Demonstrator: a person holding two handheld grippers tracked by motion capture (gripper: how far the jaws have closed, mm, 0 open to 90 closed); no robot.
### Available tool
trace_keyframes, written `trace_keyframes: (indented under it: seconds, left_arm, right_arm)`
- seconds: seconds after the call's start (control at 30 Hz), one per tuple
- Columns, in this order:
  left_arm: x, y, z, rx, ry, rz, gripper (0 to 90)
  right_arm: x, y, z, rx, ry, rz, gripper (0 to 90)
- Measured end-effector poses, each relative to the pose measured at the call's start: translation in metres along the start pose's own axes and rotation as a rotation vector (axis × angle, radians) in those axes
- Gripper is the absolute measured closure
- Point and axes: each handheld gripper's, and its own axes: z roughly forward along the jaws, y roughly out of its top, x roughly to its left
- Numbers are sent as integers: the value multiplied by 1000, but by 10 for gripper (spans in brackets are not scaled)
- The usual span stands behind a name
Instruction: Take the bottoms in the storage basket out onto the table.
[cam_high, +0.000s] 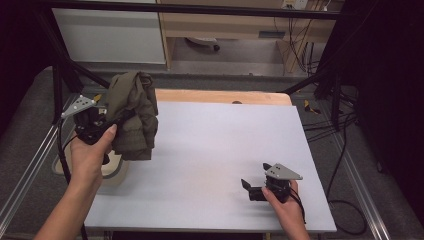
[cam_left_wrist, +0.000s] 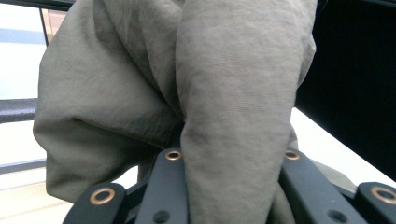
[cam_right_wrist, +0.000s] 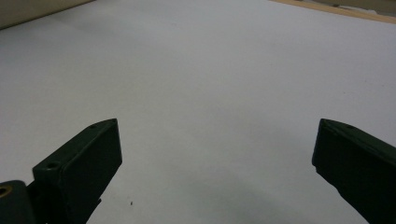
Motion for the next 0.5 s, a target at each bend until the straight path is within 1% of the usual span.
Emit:
trace_keyframes:
  seconds: [0.5]
  left_arm:
    - [-6, -3, 9, 12, -14, -10, 744]
  right_arm:
    - [0, 0, -1, 0, 3, -5, 21]
